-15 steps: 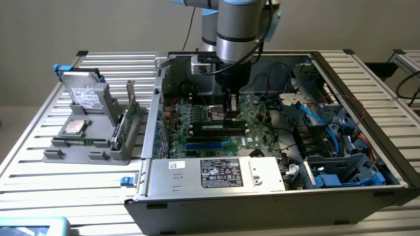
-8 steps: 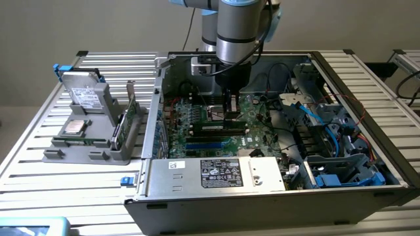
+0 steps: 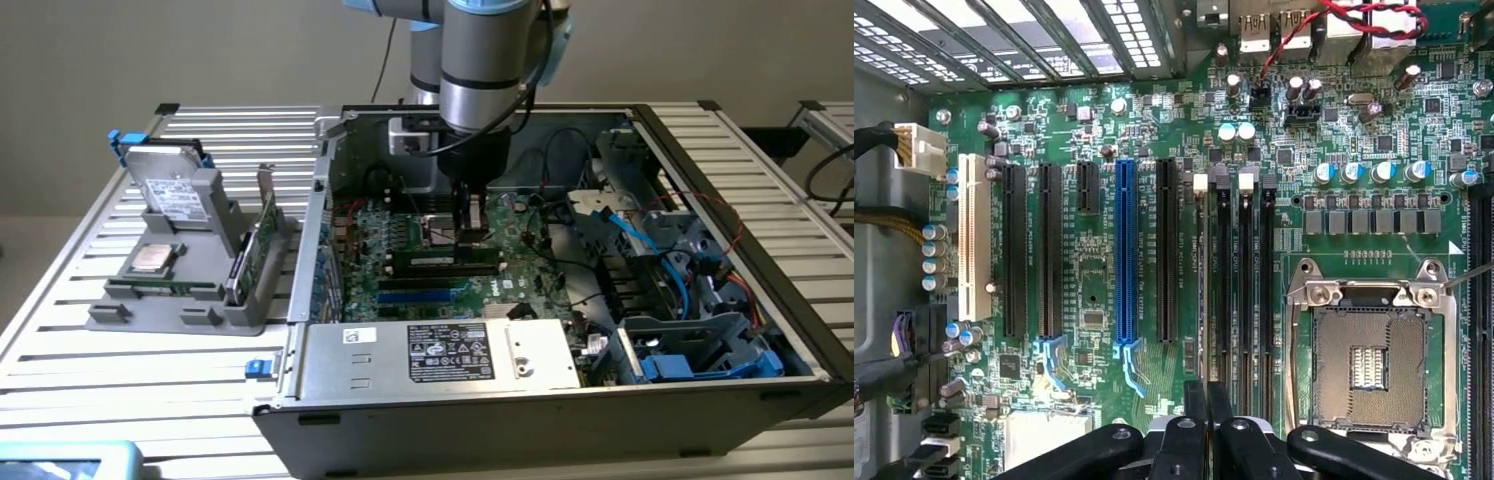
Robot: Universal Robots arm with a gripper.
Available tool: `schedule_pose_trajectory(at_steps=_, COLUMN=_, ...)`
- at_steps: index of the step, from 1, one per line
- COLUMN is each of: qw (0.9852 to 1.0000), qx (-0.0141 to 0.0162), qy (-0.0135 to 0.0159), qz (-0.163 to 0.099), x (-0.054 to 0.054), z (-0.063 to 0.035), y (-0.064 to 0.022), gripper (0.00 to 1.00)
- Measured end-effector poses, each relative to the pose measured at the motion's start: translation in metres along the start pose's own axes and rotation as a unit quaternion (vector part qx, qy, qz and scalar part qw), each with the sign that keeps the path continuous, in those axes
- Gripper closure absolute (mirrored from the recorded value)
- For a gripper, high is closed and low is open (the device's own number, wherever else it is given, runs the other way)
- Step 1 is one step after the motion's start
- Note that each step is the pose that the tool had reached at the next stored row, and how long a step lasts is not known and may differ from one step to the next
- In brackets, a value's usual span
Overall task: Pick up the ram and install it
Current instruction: 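Insert the ram into the slot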
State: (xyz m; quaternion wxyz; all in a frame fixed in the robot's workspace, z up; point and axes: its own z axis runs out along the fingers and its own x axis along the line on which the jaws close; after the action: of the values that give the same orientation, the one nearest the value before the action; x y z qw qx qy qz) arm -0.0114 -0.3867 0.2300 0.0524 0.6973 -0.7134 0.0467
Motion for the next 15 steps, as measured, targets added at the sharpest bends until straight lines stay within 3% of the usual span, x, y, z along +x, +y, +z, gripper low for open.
schedule_pose_trajectory(at_steps=15, qw=1.0000, qx=0.0000, qy=0.0013, qz=0.000, x=-0.0017, z=0.0028, y=0.0001, gripper=0.88)
